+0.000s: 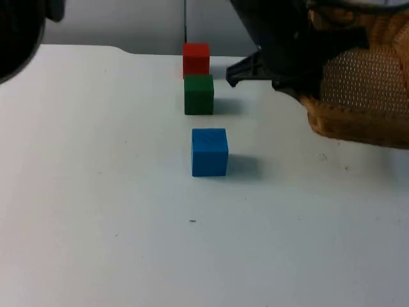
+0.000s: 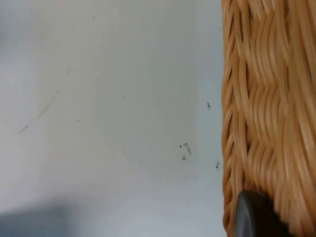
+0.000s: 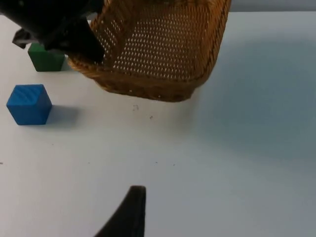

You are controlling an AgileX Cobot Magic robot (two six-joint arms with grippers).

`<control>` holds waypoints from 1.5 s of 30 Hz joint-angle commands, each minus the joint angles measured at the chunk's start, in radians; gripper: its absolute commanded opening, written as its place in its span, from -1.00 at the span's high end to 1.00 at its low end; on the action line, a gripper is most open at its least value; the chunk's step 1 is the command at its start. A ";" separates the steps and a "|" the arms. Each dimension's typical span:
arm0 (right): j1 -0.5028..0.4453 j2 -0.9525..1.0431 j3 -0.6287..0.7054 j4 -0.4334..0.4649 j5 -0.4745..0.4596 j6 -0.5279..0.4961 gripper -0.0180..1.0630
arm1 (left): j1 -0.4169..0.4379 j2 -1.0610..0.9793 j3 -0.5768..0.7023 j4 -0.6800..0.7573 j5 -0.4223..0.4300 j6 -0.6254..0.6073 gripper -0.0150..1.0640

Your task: Pick up the basket with the left hand and place the blue cube into the basket with the right hand.

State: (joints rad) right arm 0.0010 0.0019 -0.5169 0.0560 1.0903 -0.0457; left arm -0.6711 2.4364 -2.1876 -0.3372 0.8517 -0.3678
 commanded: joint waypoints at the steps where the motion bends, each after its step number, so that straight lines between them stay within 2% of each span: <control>1: 0.002 -0.002 0.007 -0.007 -0.011 0.006 -0.96 | 0.023 -0.050 -0.013 -0.045 0.013 -0.016 0.97; 4: 0.002 -0.002 0.007 -0.007 -0.011 0.006 -0.96 | 0.062 -0.084 -0.013 -0.106 0.047 0.042 0.97; 8: 0.002 -0.002 0.007 -0.007 -0.011 0.006 -0.96 | 0.076 -0.129 -0.009 -0.078 0.103 0.104 0.97; 13: 0.002 -0.002 0.007 -0.007 -0.011 0.006 -0.96 | 0.113 -0.180 -0.008 -0.066 0.156 0.125 0.97; 17: 0.002 -0.002 0.007 -0.007 -0.011 0.006 -0.96 | 0.131 -0.232 0.041 -0.045 0.149 0.135 0.97; 21: 0.002 -0.002 0.007 -0.007 -0.011 0.006 -0.96 | 0.164 -0.347 0.217 -0.056 0.064 0.171 0.97; 22: 0.002 -0.002 0.007 -0.007 -0.011 0.006 -0.96 | 0.164 -0.347 0.217 -0.056 0.064 0.171 0.97; 24: 0.002 -0.002 0.007 -0.007 -0.011 0.006 -0.96 | 0.178 -0.414 0.328 -0.062 0.004 0.182 0.97; 26: 0.002 -0.002 0.007 -0.007 -0.011 0.006 -0.96 | 0.202 -0.485 0.442 -0.091 -0.049 0.233 0.97; 27: 0.002 -0.002 0.007 -0.007 -0.011 0.006 -0.96 | 0.202 -0.485 0.442 -0.091 -0.049 0.233 0.97; 29: 0.002 -0.002 0.007 -0.007 -0.011 0.006 -0.96 | 0.230 -0.556 0.562 -0.139 -0.079 0.293 0.97; 31: 0.002 -0.002 0.007 -0.007 -0.011 0.006 -0.96 | 0.276 -0.630 0.693 -0.169 -0.092 0.352 0.97; 32: 0.002 -0.002 0.007 -0.007 -0.011 0.006 -0.96 | 0.276 -0.630 0.693 -0.169 -0.092 0.352 0.97; 36: 0.002 -0.002 0.007 -0.007 -0.011 0.006 -0.96 | 0.373 -0.735 0.894 -0.191 -0.115 0.424 0.97; 37: 0.002 -0.002 0.007 -0.007 -0.011 0.006 -0.96 | 0.373 -0.735 0.894 -0.191 -0.115 0.424 0.97; 41: 0.002 -0.002 0.007 -0.007 -0.011 0.006 -0.96 | 0.491 -0.830 1.065 -0.247 -0.115 0.548 0.97; 42: 0.002 -0.002 0.007 -0.007 -0.011 0.006 -0.96 | 0.491 -0.830 1.065 -0.247 -0.115 0.548 0.97; 44: 0.002 -0.002 0.007 -0.007 -0.011 0.006 -0.96 | 0.586 -0.889 1.162 -0.326 -0.113 0.639 0.97; 45: 0.002 -0.002 0.007 -0.007 -0.011 0.006 -0.96 | 0.600 -0.902 1.183 -0.346 -0.110 0.663 0.97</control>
State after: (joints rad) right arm 0.0010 0.0019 -0.5169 0.0560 1.0903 -0.0417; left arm -0.0857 1.5635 -1.0146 -0.6207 0.7637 0.2636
